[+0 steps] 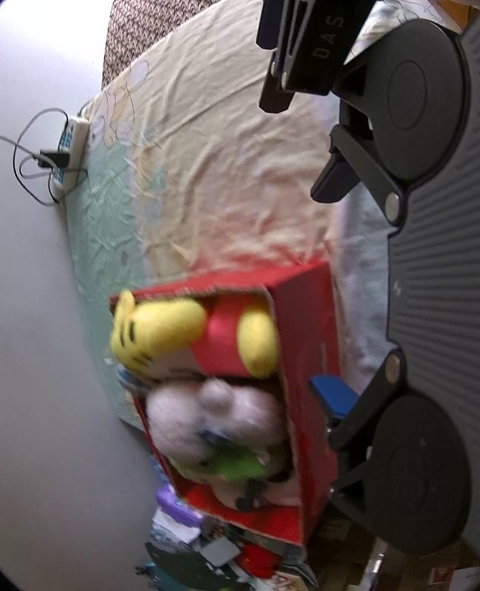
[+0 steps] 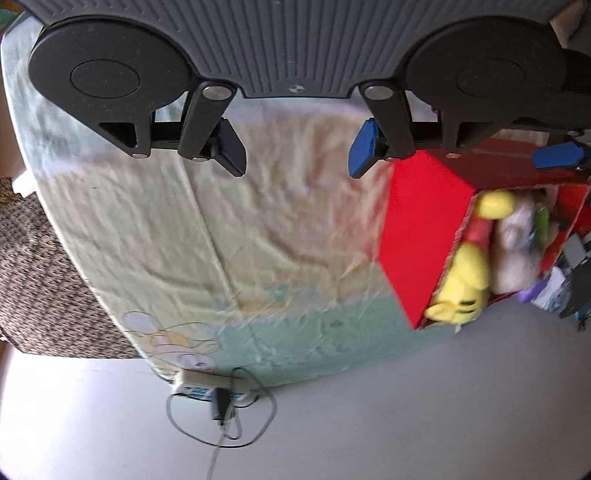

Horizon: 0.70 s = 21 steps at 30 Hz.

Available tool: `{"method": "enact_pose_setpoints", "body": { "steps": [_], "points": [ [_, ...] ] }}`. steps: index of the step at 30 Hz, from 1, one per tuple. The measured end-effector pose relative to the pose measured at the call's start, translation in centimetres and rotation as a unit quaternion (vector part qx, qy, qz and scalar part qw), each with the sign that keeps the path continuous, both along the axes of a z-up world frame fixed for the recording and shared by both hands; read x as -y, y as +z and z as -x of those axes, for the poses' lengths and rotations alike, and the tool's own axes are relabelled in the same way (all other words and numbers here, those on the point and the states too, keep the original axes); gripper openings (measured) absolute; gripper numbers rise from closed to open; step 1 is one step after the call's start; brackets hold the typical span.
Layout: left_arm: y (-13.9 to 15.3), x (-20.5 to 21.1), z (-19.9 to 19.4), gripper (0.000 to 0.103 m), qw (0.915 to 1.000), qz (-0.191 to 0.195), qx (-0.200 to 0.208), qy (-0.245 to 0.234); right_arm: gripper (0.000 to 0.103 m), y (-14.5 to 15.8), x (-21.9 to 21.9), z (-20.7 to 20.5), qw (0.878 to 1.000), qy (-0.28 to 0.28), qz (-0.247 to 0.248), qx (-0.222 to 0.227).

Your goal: Organize objects

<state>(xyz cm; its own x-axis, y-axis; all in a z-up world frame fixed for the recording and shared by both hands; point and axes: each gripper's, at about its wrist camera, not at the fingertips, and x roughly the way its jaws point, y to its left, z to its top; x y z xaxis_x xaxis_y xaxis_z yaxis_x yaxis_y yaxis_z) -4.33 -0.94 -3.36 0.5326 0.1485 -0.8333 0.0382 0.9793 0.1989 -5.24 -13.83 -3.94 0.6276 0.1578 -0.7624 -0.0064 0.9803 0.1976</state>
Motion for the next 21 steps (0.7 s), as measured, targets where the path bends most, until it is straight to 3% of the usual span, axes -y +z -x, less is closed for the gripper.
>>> {"method": "enact_pose_setpoints", "body": {
  "steps": [9,21],
  "points": [
    [-0.1,-5.1,0.8,0.1,0.9997,0.0,-0.012,0.022,0.066,0.6,-5.4,0.6,1.0,0.018,0.008,-0.009],
    [0.6,-13.5,1.2,0.1,0.9995,0.01,-0.003,0.031,0.07,2.8,-13.4,1.1,0.999,0.036,0.013,0.018]
  ]
}}
